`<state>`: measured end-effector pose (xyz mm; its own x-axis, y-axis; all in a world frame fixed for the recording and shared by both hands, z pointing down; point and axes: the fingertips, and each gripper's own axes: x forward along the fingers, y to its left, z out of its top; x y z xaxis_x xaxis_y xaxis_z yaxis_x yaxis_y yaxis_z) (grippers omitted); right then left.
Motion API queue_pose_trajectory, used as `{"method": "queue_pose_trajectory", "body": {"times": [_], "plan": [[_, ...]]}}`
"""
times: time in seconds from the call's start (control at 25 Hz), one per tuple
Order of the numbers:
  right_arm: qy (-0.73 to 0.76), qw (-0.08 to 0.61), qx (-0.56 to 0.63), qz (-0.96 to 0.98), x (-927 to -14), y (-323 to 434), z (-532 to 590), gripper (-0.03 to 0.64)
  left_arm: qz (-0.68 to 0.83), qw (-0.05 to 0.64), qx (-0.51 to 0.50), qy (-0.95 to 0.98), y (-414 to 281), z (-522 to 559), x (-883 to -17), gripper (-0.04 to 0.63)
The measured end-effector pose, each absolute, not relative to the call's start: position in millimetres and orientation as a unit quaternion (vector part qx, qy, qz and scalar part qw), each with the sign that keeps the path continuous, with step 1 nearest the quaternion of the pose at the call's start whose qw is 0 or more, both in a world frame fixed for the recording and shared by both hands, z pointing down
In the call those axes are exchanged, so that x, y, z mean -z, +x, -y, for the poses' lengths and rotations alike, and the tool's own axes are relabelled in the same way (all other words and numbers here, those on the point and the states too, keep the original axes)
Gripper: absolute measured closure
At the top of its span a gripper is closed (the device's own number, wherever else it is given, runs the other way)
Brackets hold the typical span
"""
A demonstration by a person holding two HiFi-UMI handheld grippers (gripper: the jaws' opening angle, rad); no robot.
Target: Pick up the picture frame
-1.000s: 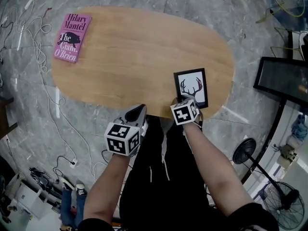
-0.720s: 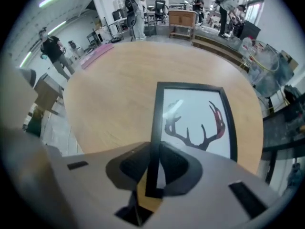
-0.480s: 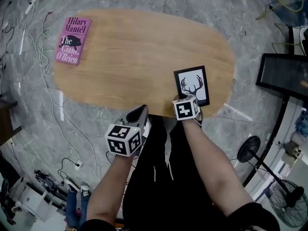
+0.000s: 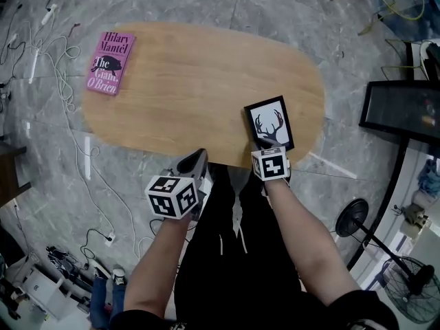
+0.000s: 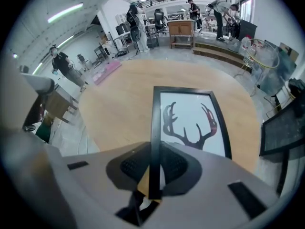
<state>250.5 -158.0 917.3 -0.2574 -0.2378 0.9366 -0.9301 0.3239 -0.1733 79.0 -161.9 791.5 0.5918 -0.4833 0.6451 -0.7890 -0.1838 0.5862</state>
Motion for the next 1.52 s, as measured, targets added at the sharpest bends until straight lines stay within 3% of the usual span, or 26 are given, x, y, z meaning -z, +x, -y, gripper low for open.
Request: {"method": "queue_pose_trajectory", "body": {"times": [0.32, 0.96, 1.52], "plan": [[0.435, 0.379, -0.366, 0.731, -823, 265, 168, 0.551, 0.426, 0.453, -0.138, 0.771, 90, 179, -724, 0.586], [0.498, 0.242, -0.29, 0.78, -610, 323, 199, 0.551, 0.426, 0.334, -0.133, 0.83, 120, 203, -560, 0.585], [0.497, 0.162, -0.226, 0.822, -489, 355, 209, 0.549, 0.449, 0.213, -0.1, 0.862, 146, 229, -436, 0.586]]}}
